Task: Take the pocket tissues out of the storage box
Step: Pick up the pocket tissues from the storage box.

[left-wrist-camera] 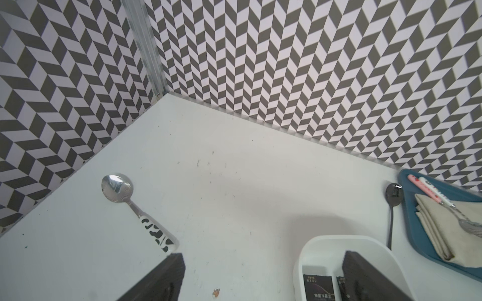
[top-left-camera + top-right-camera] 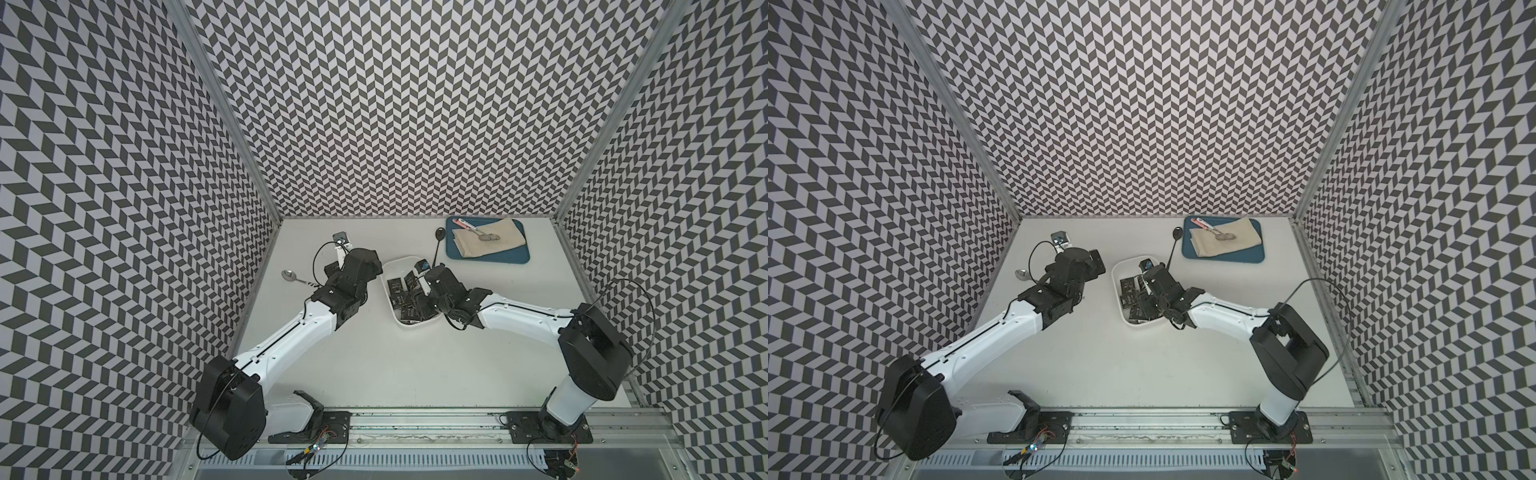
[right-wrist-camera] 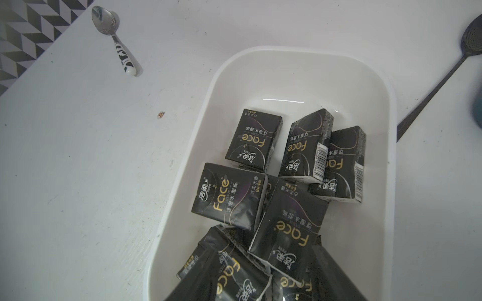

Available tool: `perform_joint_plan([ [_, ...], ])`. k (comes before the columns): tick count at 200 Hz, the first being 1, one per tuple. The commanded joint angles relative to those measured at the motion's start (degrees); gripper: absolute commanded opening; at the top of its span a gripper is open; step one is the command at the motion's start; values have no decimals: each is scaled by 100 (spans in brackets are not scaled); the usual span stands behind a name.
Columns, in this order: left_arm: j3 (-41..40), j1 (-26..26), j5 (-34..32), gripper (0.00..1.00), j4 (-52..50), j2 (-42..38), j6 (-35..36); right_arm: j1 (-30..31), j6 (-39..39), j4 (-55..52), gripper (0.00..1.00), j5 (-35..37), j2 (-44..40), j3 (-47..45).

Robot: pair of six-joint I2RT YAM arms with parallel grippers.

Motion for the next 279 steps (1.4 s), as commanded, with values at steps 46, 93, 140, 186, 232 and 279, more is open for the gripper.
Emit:
perform_joint_plan([
  [46,-14,-126,-245,99,-196,-123,-236,-414,330,303,53,-374,248,-6],
  [93,8,-134,-446,99,-293,-229,-321,-445,279,517,47,-591,514,19],
  [140,23,-143,-510,99,-308,-297,-348,-450,385,497,45,-511,746,116],
  [186,-14,-178,-551,99,-251,-419,-337,-445,448,519,39,-699,911,149],
  [232,-97,-207,-615,99,-166,-585,-321,-445,474,598,24,-842,925,154],
  [279,-107,-255,-668,99,-109,-639,-295,-445,518,673,12,-852,708,134],
])
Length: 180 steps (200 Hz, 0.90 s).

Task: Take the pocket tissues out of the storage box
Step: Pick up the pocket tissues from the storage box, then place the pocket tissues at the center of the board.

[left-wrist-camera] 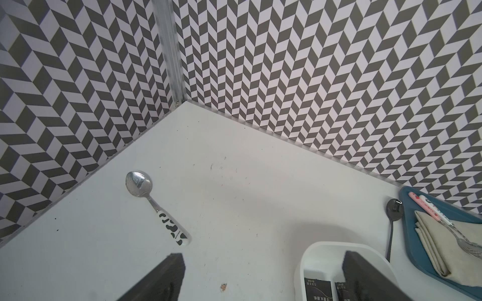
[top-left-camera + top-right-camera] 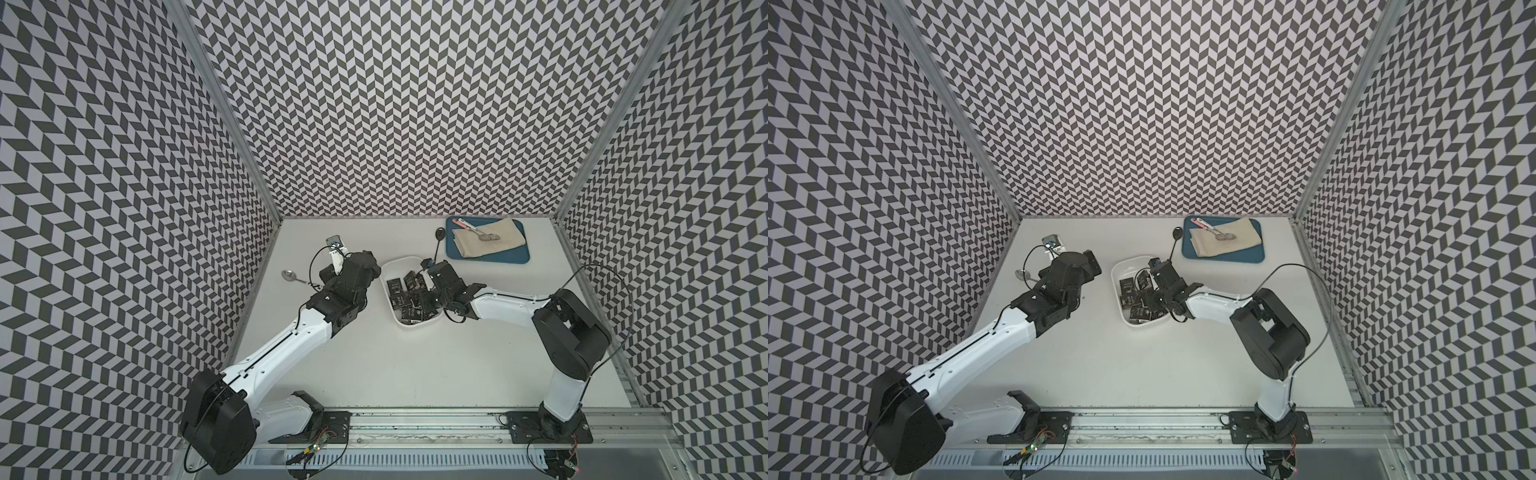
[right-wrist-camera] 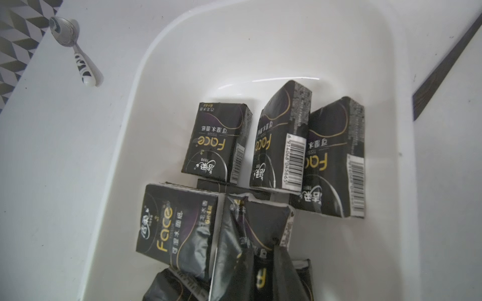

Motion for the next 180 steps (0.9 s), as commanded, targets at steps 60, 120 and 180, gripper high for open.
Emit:
perform_joint_plan([
  [60,-24,-129,-234,99,127,-44,-9,-12,83,145,8,49,-834,73],
  [120,-25,-147,-265,99,115,-117,39,-1025,-171,-98,8,26,-1475,-185],
  [180,7,-198,-225,99,217,-98,76,-1989,-289,420,8,-408,-881,-994],
])
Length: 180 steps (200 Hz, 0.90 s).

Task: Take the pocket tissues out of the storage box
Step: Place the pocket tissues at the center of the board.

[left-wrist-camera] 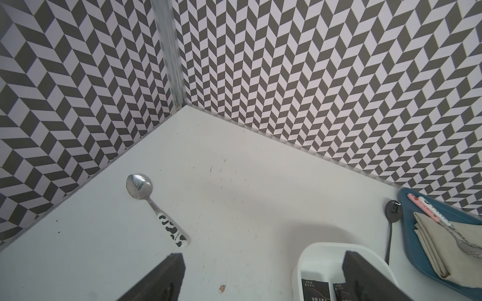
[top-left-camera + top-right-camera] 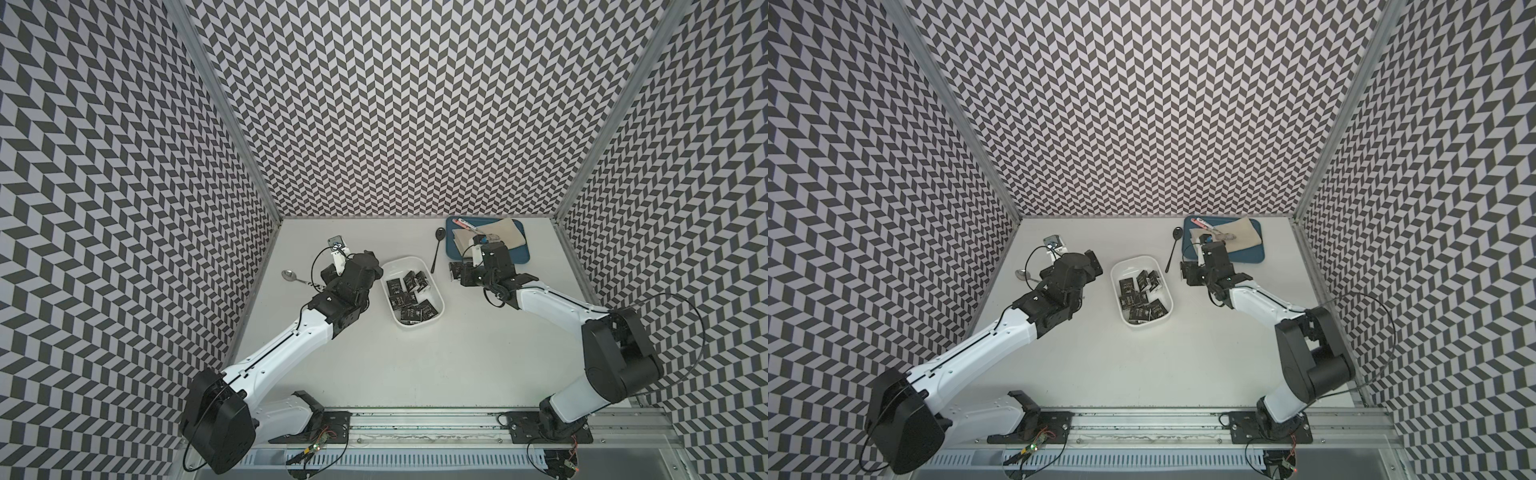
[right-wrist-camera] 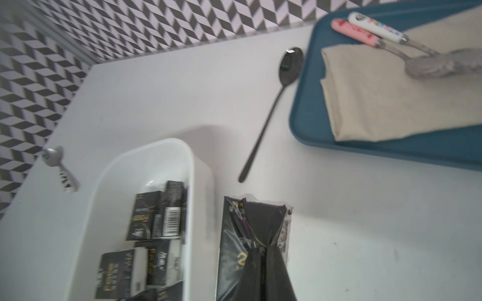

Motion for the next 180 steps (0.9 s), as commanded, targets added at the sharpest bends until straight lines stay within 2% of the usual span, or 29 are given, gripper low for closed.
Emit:
perform_joint_plan([
  [1,10,-63,-62,99,159,-99,54,-42,-123,352,8,-267,425,-210],
  [41,31,-123,-101,99,143,-39,24,-43,68,661,10,-314,924,-379],
  [63,-20,-160,-223,99,179,-121,15,-48,138,704,18,-360,972,-388],
  [87,-67,-170,-282,99,244,-232,78,-51,189,669,33,-313,746,-393],
  [119,-49,-169,-258,99,273,-245,97,-85,193,548,43,-191,280,-301],
  [144,-49,-195,-238,99,281,-232,88,-138,179,737,42,-346,177,-309],
  [163,-50,-213,-228,99,277,-226,80,-148,146,1048,30,-883,254,-359],
  [180,-50,-230,-229,99,271,-232,69,-148,205,1281,23,-1199,405,-409],
])
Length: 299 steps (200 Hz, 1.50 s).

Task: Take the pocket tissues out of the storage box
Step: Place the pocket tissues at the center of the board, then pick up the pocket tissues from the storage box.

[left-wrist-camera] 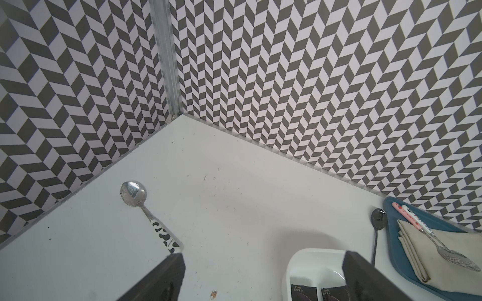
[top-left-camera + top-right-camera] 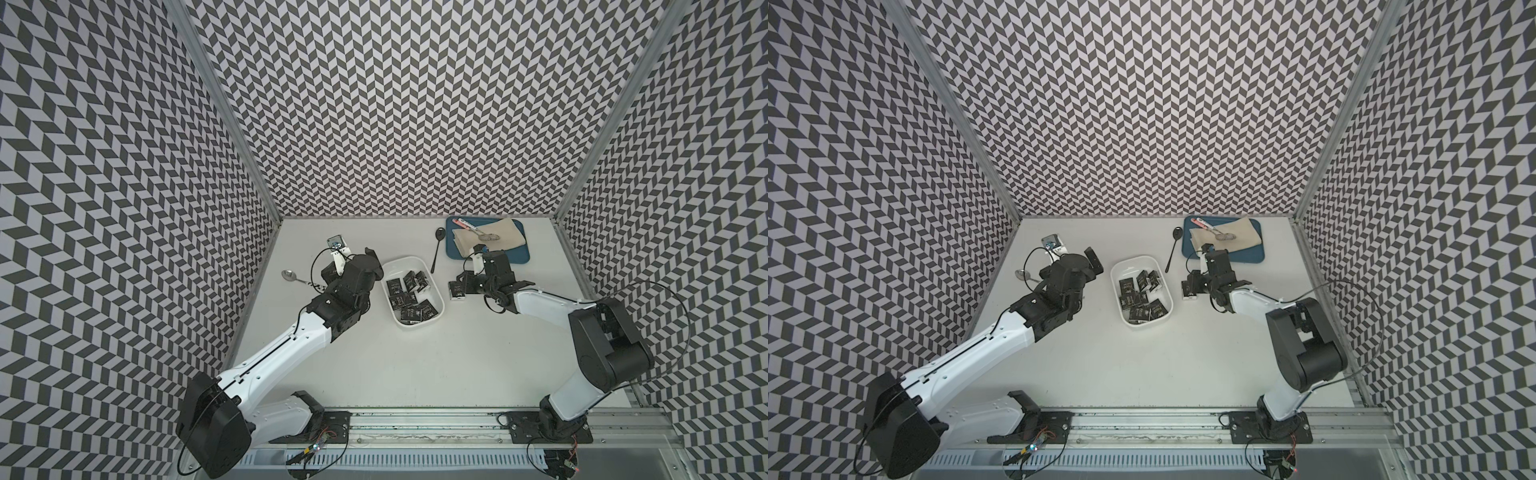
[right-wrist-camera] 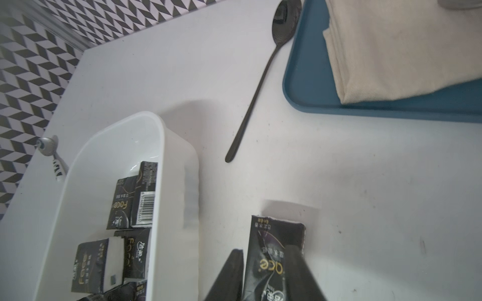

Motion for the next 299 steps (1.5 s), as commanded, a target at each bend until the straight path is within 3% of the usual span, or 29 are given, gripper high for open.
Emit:
perform_joint_plan([
  [1,-45,-69,-71,99,99,-73,46,-34,39,576,22,-590,119,-66],
  [55,-46,-91,-151,99,61,-152,47,-38,164,766,17,-611,657,-200],
  [117,-89,-126,-168,99,95,-187,31,-34,274,1082,21,-670,1099,-453],
  [151,-46,-122,-237,99,94,-224,81,-37,232,784,32,-506,559,-368],
  [201,18,-136,-221,99,90,-212,107,65,122,157,39,-456,-526,316],
  [241,54,-131,-129,99,55,-126,183,952,-713,-646,46,16,-217,1264],
  [299,87,-104,-268,99,-146,-245,231,2003,-731,-1077,47,1334,911,2207],
])
